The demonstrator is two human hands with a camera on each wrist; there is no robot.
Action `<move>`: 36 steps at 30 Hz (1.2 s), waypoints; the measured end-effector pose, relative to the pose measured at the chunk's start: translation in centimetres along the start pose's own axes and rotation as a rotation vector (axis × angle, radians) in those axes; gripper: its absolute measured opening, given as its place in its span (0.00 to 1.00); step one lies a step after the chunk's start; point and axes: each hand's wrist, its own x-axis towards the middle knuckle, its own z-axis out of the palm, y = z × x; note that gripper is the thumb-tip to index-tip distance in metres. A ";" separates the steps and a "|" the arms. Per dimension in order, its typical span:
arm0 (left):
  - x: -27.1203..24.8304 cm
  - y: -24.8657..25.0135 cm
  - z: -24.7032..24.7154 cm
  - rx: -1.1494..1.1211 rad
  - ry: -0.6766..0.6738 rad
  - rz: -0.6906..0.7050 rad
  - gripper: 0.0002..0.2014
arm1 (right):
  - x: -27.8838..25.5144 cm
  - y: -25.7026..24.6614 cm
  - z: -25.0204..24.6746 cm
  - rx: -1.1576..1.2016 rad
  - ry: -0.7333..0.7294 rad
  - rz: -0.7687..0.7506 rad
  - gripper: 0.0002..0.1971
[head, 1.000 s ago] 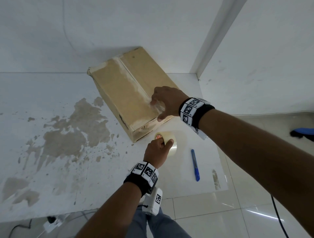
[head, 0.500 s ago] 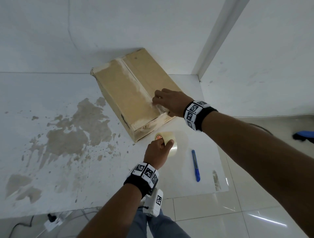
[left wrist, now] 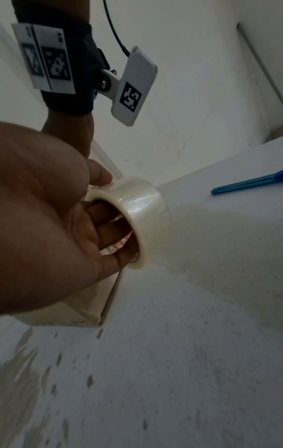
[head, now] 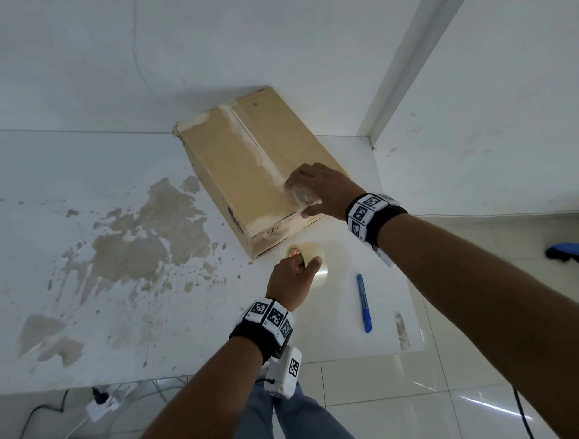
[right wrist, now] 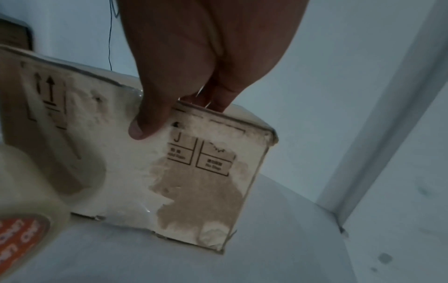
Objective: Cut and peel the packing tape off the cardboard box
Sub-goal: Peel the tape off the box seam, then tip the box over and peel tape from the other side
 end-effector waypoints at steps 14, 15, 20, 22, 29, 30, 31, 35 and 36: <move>0.0 0.7 -1.2 -0.043 -0.005 -0.020 0.30 | 0.8 -1.1 -0.3 -0.174 -0.057 0.037 0.40; -0.1 1.0 -1.4 -0.051 -0.008 -0.016 0.29 | 0.7 -1.1 -0.2 -0.167 -0.059 0.036 0.42; -0.6 2.7 -3.1 -0.110 -0.010 0.010 0.24 | -0.3 -0.4 -1.4 0.004 -0.156 0.034 0.46; -0.5 3.1 -3.8 -0.134 -0.017 0.028 0.26 | -0.6 -0.5 -2.7 0.110 -0.138 0.046 0.38; 0.2 7.4 -8.3 -0.299 0.058 0.171 0.19 | 0.1 -3.0 -7.5 0.460 0.231 0.175 0.17; 0.4 8.3 -9.0 -0.319 0.098 0.191 0.20 | 0.3 -3.3 -8.3 0.466 0.248 0.177 0.16; 0.6 9.0 -9.8 -0.330 0.130 0.203 0.21 | 0.5 -3.6 -9.0 0.468 0.258 0.173 0.16; 1.1 12.4 -13.1 -0.339 0.220 0.306 0.17 | 1.3 -4.7 -12.6 0.511 0.232 0.159 0.17; 1.1 13.2 -13.8 -0.332 0.233 0.341 0.17 | 1.5 -5.0 -13.6 0.521 0.228 0.160 0.17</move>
